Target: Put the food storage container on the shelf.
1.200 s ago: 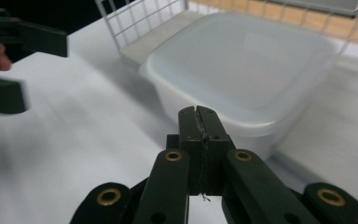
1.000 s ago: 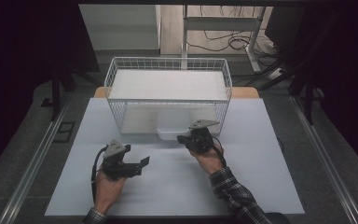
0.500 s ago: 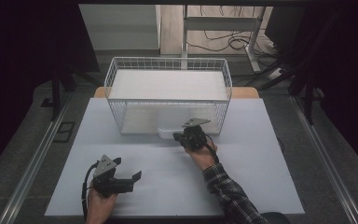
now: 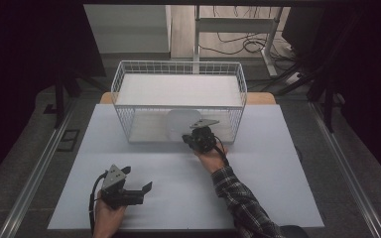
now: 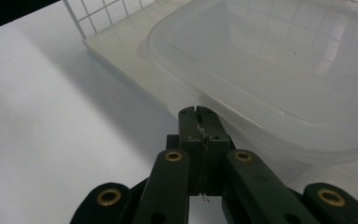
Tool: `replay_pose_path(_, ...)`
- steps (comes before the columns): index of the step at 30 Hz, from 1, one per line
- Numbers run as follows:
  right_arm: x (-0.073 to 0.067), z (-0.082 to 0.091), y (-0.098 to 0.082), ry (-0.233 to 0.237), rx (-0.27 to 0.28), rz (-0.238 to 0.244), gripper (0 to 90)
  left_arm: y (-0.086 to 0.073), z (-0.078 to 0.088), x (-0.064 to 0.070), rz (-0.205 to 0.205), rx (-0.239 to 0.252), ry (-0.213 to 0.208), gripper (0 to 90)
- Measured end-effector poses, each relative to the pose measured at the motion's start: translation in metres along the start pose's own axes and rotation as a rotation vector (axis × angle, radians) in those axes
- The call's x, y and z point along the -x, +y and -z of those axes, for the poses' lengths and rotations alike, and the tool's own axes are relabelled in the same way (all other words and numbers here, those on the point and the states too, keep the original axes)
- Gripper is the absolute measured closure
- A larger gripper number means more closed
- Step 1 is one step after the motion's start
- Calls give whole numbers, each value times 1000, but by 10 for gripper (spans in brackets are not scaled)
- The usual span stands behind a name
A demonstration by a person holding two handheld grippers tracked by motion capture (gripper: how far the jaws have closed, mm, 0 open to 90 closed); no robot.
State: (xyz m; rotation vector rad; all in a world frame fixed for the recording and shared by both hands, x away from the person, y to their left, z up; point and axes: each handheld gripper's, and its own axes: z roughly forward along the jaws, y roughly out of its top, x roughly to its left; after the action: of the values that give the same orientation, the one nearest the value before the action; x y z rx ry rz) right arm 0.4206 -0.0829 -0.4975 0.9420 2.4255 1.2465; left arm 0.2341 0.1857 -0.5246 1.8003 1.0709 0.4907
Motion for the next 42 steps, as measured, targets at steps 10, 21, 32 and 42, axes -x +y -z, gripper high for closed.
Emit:
replay_pose_path(10,9,-6,5,-9,2,-18,890,0,-2,2,-27,-14,3,31)
replay_pose_path(21,11,-11,7,-14,-12,-20,864,0,-1,2,-21,-9,7,30)
replay_pose_path(32,5,-2,4,23,-2,-34,595,0,-3,3,-29,-25,-2,31)
replay_pose_path(42,3,14,0,39,-6,-21,430,0,-4,3,-27,-35,-12,35)
